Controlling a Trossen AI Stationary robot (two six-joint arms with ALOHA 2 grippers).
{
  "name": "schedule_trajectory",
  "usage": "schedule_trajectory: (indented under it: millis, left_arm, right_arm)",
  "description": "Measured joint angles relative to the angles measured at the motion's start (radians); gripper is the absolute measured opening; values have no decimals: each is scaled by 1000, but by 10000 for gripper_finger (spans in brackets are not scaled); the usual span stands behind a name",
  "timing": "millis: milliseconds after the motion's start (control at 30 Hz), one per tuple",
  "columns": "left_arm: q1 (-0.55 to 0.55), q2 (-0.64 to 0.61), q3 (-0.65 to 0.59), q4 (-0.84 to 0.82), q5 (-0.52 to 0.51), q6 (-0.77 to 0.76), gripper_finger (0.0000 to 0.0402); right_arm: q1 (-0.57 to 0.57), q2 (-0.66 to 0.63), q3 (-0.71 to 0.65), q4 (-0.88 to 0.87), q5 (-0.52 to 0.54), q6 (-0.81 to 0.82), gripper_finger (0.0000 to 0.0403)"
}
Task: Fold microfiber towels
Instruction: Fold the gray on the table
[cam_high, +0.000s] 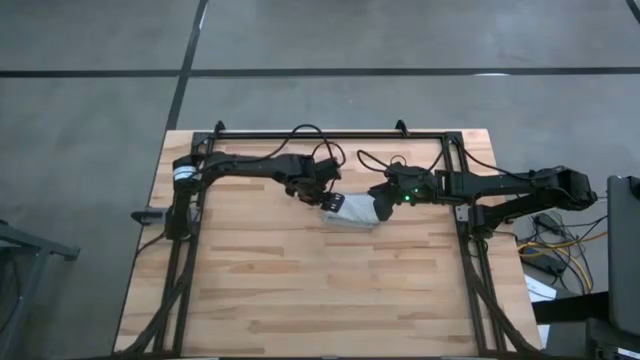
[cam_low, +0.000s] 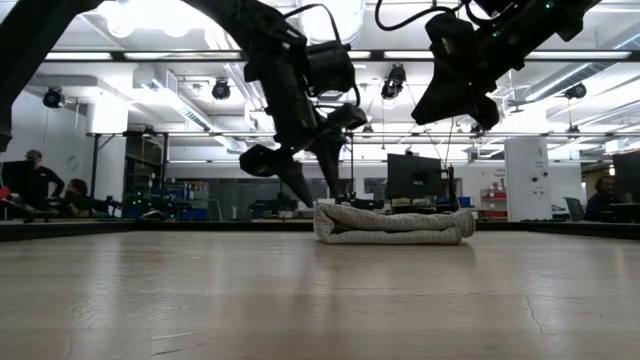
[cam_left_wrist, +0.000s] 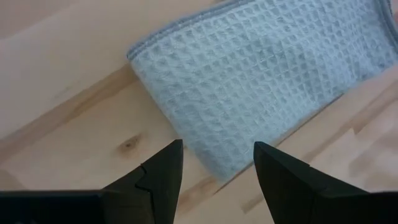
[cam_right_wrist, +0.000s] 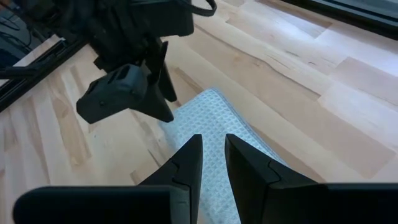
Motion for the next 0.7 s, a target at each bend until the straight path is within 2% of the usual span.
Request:
schedule_trajectory:
  millis: [233, 500, 700]
  left_arm:
    - [2, 0, -53, 23, 14, -48, 200]
    - [3, 0, -127, 231, 63, -87, 200]
    - [11, 0, -131, 233, 63, -99, 200]
  right_arm:
    - [0, 0, 0, 0, 0, 0, 68]
    - [0, 0, 0, 0, 2, 0, 68]
    - [0, 0, 0, -1, 2, 0, 68]
